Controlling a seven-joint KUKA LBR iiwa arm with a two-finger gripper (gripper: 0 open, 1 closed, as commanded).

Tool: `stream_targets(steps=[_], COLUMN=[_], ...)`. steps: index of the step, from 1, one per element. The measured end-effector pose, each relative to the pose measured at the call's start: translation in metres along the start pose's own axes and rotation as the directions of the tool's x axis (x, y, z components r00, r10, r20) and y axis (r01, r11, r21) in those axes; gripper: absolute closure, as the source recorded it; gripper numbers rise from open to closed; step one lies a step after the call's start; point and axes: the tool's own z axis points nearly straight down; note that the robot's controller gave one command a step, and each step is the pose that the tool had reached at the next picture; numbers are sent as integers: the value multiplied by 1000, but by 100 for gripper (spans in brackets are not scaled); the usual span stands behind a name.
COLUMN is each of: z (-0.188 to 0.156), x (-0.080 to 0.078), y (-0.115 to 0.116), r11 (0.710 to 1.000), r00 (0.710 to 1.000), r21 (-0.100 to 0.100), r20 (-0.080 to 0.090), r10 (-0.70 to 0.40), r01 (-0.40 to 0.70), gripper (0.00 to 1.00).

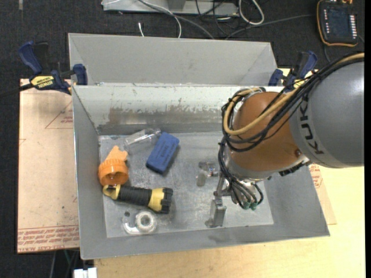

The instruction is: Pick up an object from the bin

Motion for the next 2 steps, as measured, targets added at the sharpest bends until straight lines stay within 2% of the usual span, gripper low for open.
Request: stream_targets(steps=[1, 2], z=[-4, 67], x=[-2, -19], y=[0, 130], r11=[1000, 1000], r00=[1000, 1000], r21=[0, -2], r20=[8, 10], r10=[3, -16], r01=[-3, 16], gripper=[0, 0])
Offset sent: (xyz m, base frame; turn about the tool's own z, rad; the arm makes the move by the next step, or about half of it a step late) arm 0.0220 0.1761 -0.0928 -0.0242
